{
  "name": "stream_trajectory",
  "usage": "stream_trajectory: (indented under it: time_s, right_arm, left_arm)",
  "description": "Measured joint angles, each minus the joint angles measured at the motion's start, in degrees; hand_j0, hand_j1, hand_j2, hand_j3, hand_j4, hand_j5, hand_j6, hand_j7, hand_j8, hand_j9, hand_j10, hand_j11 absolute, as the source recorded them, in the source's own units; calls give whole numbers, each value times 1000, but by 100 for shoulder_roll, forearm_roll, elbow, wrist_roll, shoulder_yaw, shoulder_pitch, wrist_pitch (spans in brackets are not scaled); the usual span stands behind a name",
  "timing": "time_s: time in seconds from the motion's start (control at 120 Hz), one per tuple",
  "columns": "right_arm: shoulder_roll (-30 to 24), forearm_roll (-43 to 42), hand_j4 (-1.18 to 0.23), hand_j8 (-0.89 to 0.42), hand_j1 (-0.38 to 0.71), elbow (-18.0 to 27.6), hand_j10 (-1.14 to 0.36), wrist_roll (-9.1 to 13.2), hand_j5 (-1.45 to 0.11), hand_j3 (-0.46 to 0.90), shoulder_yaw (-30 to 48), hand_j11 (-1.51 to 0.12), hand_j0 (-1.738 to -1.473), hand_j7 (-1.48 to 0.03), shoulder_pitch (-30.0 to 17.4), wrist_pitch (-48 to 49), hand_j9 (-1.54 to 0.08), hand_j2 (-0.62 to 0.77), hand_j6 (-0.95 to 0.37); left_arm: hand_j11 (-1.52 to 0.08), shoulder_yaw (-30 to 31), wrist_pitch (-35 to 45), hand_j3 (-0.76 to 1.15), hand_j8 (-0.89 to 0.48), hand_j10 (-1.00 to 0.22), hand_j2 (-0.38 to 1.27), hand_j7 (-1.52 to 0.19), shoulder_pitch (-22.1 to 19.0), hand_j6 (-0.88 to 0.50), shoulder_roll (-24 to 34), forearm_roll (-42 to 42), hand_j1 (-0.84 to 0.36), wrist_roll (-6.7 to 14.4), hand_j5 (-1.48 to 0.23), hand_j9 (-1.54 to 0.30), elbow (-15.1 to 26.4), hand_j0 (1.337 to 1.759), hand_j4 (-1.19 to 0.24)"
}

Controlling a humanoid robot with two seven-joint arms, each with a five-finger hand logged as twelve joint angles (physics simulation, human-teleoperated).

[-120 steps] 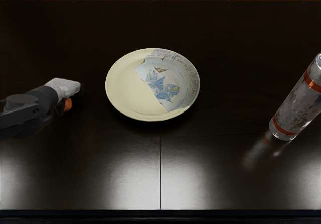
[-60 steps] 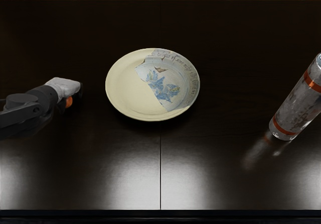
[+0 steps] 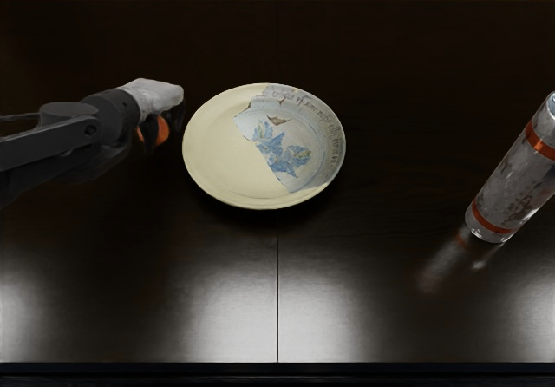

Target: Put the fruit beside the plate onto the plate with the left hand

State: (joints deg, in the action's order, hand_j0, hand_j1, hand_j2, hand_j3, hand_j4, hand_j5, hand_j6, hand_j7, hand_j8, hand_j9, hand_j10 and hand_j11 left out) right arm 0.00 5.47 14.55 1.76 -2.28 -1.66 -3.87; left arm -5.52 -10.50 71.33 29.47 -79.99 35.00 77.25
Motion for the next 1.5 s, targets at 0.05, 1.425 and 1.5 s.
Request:
stream_trajectory:
  time_s: [0.05,1.425,1.5]
  right_arm:
    - [0,0,-33,-33,-310,-18,-33,0,-43,0,0,-43,-1658,-43,0,0,-43,-7,-33]
    - [0,7,-33,-33,-310,-87,-33,6,-43,0,0,-43,-1658,-43,-1,0,-43,-7,-33]
    - [0,6,-33,-33,-310,-86,-33,7,-43,0,0,-43,-1658,-43,-1,0,-43,-7,-33]
  left_arm:
    - [-1087,-16,14,13,-433,-661,469,-1100,127,-538,-61,78,-256,0,-1098,-1100,0,1653,-756]
    - [-383,-718,-944,0,-275,-294,110,-384,574,-279,563,3271,18,0,-385,-383,73,1658,-294]
    - [-365,-963,-1697,0,-267,-280,92,-365,562,-270,1547,4620,28,0,-366,-365,121,1658,-280]
